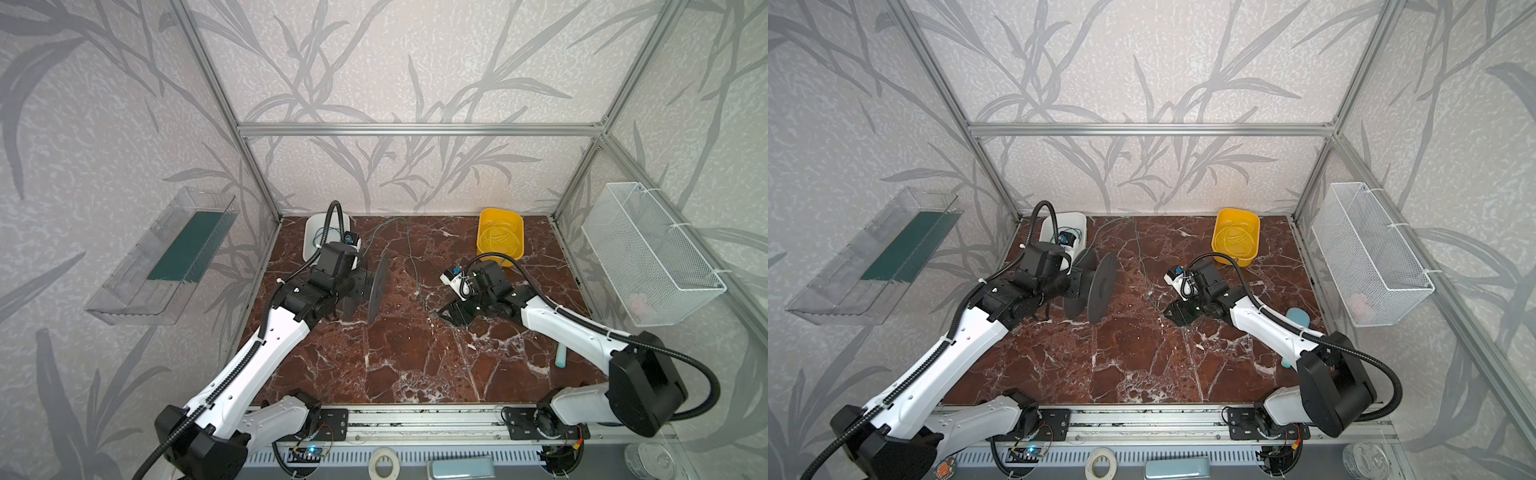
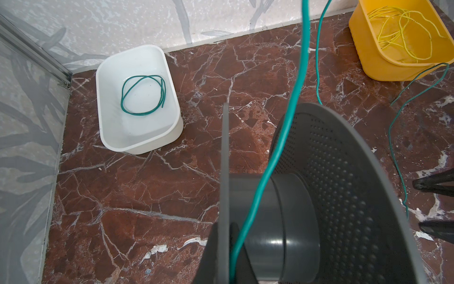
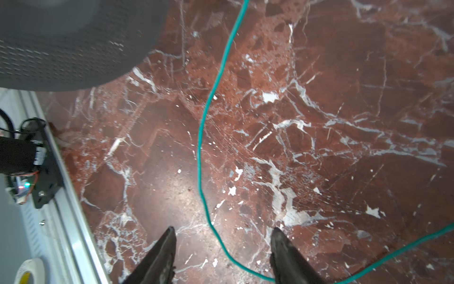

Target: Wrap the cables

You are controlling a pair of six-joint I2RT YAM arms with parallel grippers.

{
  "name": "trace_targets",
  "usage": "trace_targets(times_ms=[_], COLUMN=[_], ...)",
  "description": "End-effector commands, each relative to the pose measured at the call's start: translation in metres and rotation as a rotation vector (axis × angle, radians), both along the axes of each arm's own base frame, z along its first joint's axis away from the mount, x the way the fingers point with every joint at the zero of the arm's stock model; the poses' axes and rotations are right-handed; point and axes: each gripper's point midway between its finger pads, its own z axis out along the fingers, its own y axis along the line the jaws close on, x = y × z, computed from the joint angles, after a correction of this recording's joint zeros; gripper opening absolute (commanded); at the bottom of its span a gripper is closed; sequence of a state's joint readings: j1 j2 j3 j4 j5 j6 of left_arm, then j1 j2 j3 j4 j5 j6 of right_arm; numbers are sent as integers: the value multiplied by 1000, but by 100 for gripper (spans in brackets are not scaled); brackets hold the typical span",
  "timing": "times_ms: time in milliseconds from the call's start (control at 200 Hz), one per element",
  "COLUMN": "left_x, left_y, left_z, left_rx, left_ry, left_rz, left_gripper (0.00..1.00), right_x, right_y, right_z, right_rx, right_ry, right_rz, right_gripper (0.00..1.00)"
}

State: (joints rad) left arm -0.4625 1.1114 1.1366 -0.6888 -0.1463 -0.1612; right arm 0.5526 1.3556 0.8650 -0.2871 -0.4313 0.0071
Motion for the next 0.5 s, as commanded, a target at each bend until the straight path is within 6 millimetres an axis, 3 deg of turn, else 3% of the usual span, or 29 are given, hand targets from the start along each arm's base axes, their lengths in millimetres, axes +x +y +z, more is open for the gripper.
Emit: trace_targets(times_ms=[0,235,335,395,495], left_x=[-1,-3,-4,-4,-5], left_y=[0,-2,0,1,3], left_z=[10,8,11,13,17], left_rx=[-43,-59,-55,-51,-52], left_ry=[-22,-7,-10,-10,-15], left_rz=[8,2,3,1,0], left_gripper=[0,0,0,0,0], right_x=[-10,-3,3,5,10], right_y=[14,16,13,11,8], right_z=[20,-13,-29,-37,-41], right_rx=[90,-29,-76,-98,-101], right_ry=[-37,-6,11,21,11], right_rz=[51,50,24,9,-33], right_gripper=[63,64,59,49,24])
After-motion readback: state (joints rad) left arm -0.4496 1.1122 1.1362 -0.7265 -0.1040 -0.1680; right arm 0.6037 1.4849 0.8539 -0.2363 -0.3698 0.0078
